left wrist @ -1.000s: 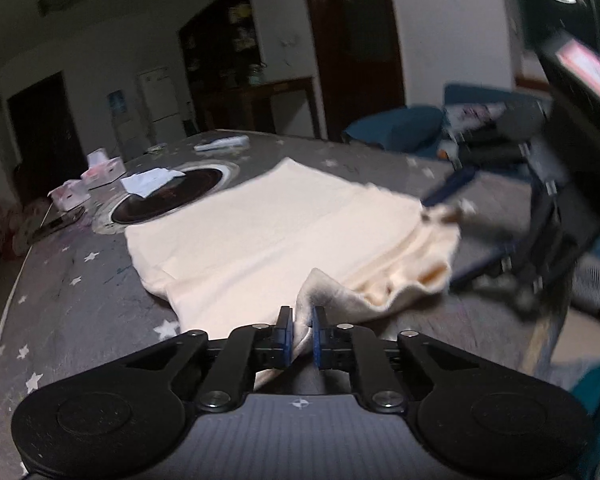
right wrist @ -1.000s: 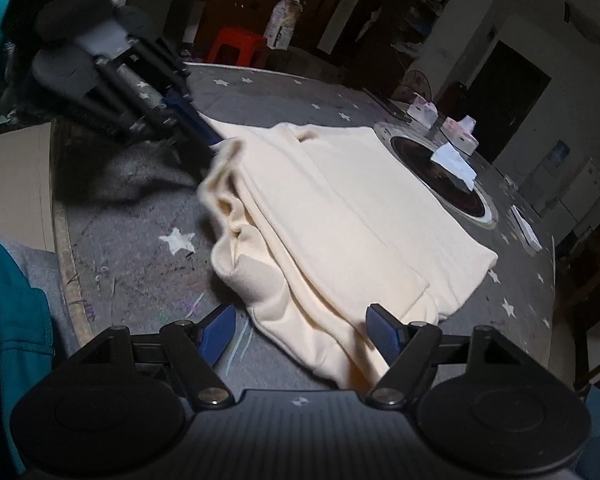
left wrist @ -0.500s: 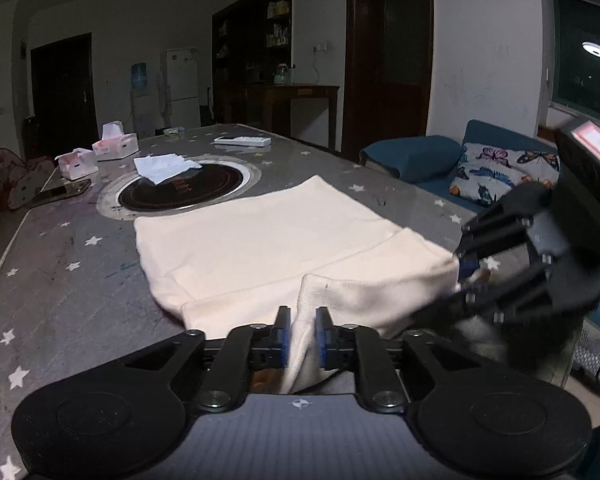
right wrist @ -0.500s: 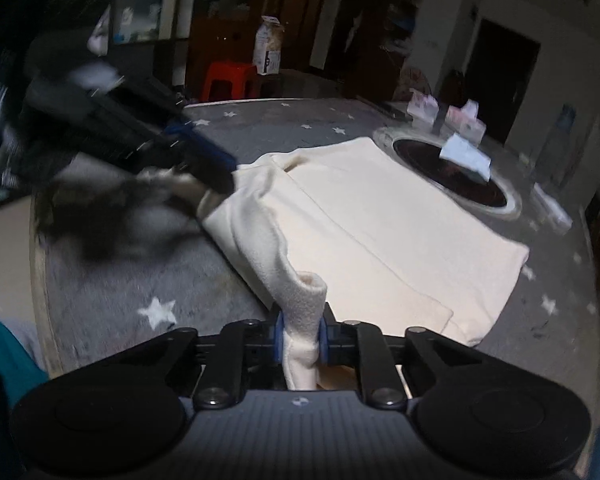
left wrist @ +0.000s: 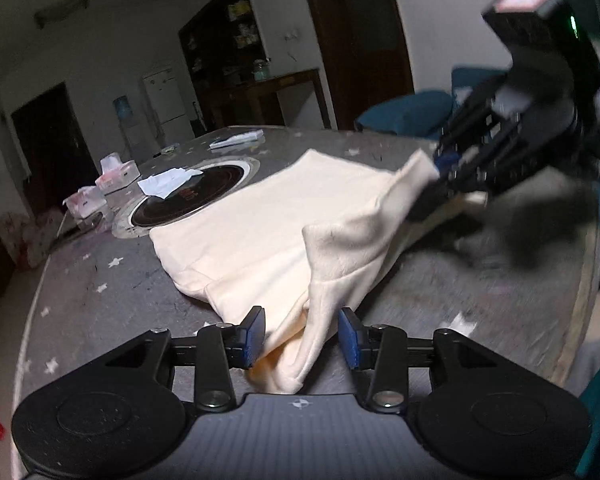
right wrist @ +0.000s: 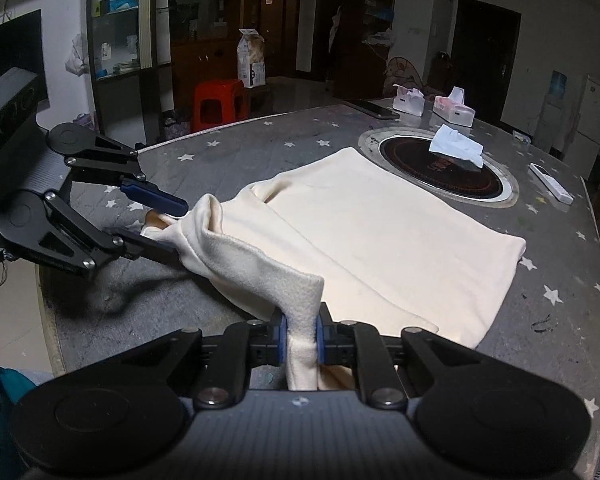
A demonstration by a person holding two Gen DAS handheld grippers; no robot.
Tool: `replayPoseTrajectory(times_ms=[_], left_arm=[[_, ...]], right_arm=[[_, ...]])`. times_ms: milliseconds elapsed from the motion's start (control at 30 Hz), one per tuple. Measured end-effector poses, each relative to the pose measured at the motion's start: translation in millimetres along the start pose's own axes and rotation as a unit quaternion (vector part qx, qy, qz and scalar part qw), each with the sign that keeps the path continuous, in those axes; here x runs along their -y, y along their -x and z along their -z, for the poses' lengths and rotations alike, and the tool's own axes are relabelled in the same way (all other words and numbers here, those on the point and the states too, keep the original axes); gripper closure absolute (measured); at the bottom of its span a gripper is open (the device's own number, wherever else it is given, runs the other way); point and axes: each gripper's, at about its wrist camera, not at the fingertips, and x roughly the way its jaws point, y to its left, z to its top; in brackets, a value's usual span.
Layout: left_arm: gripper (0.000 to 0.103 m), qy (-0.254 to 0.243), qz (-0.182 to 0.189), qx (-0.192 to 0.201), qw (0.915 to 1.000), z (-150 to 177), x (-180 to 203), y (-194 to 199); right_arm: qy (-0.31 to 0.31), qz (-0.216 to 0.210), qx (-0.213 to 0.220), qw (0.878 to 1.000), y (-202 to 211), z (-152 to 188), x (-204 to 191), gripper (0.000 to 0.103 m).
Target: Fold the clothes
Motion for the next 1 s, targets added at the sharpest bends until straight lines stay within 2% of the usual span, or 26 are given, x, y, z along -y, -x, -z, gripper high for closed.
replayPoseTrajectory(times_ms=[67,100,167,200,267,500,633,833,1000], left_arm=[[0.061,-0.017,-0.001,-0.004,0.9998,3,1,-3],[0.072,-0.023,0.0,-0.005,0.9997,5,1,-4],[0.086,-0.032,0.002,-0.008,0.9994,8,1,-6],[0.091,-0.032,0.0,-0.006,0.9995,9,1,-5],[0.094,-0.028,-0.001,0.0,0.9996,8,0,0],[0.095,0.0,0.016,0.019,0.9997,2,1,30],[0.095,0.023,0.037,0.026,0.9987,-1,5,58],[0.095,0.016,0.077,0.029,0.9965,-9,23,116],[0.096,0.053,0.067,0.043,0.9954,-21,9,122]], right_arm=[[0.003,0.005,0.002,1.0,1,2,-3,0.092],[0.002,0.006,0.005,1.0,1,3,-4,0.092],[0.004,0.009,0.009,1.0,3,5,-6,0.092],[0.007,0.011,0.012,1.0,4,7,-8,0.093],[0.007,0.01,0.017,1.0,7,8,-11,0.093],[0.018,0.006,0.039,0.999,35,6,-21,0.093],[0.02,-0.011,0.038,0.999,64,7,-32,0.093],[0.041,-0.04,0.033,0.998,117,5,-62,0.093],[0.046,-0.041,0.028,0.998,127,-6,-67,0.094]])
